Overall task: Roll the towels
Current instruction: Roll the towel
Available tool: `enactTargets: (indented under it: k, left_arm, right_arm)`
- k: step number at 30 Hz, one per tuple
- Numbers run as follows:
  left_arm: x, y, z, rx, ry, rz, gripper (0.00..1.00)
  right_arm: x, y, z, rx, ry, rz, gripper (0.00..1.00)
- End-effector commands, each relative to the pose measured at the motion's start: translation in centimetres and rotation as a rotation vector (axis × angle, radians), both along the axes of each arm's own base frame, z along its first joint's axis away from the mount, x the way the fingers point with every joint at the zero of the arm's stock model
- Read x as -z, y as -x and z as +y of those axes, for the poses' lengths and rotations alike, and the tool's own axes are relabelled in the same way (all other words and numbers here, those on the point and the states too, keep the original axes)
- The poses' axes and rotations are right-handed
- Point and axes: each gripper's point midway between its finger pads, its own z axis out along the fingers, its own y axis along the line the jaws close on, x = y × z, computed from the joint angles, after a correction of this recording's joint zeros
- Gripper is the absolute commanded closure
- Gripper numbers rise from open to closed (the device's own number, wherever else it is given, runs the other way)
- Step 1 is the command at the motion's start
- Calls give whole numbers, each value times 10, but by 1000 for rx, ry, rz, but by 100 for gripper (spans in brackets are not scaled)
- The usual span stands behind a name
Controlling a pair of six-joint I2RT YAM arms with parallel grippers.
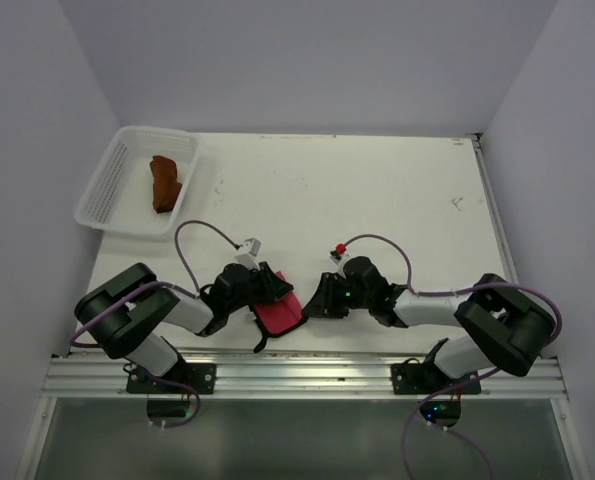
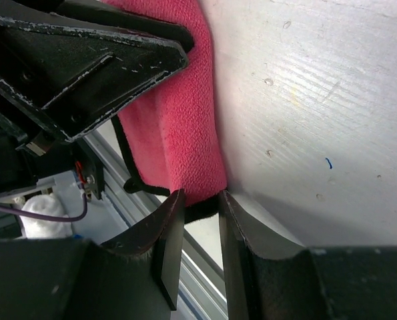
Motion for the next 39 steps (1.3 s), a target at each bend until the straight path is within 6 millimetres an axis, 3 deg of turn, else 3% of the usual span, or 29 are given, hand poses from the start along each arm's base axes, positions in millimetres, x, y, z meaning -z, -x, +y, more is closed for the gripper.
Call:
enactTargets:
  k: [1,16,24,28,34,39]
  left_arm:
    - [30,10,21,-47,-95,61,75]
    - [33,11,23,-78,-100,65,76]
    - [35,14,22,-74,-100,69,76]
    - [33,12,25,-88,-105,66,76]
    - [32,10,26,-99,-119,63,76]
    - [21,-2,23,-105,-159,34,75]
  right_arm:
    - [-3,5,2,-31,-19,3,69]
    - [23,9,0,-69,137,-26,64]
    - [26,9,4,-78,152,-39,64]
    - [26,10,5,-84,164,-55,71]
    - [26,15,-1,-107,214,-112,100]
    - [15,7,-9,-111,338,-280,100]
